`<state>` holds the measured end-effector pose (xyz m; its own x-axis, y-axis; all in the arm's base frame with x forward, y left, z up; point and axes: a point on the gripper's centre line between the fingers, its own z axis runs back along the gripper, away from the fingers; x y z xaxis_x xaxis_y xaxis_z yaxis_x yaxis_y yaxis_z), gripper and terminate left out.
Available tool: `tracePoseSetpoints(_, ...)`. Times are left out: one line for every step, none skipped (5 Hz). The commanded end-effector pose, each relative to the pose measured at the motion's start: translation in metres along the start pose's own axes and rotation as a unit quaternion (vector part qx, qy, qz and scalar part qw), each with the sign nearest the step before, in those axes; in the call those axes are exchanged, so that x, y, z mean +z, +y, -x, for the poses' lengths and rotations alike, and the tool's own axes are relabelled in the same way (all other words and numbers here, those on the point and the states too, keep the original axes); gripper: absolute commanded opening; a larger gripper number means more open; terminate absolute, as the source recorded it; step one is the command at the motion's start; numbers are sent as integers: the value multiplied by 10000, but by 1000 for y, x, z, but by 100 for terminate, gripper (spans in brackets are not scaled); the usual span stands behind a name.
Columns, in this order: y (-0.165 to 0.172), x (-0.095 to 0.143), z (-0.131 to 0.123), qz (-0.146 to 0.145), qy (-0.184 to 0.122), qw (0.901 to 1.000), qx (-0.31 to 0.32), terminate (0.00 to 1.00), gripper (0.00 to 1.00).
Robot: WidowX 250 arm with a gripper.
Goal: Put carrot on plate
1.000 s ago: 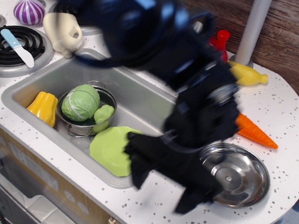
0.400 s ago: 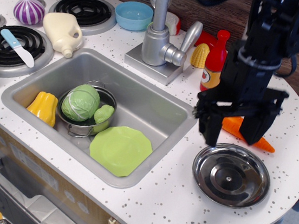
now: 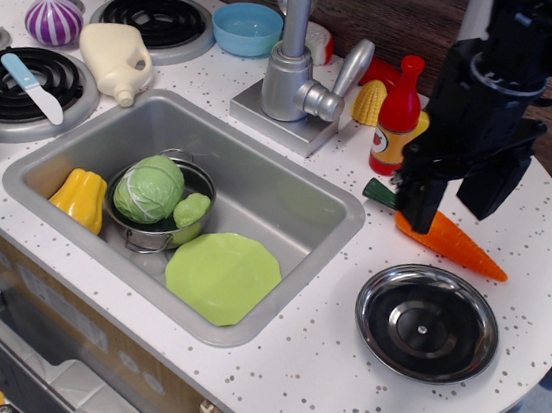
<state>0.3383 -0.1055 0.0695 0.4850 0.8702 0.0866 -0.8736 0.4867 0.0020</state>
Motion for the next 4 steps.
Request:
tracePoseSetpoints(-31,2,-14,111,-494,9986,131,0,100)
tracePoseSetpoints(-34,-14,-15,249,-533,9981,181,0,100)
tracePoseSetpoints(-36,-36,-23,411,-552,9975,137,0,100)
tracePoseSetpoints(-35,-49,-27,467,-535,9975,49,0,100)
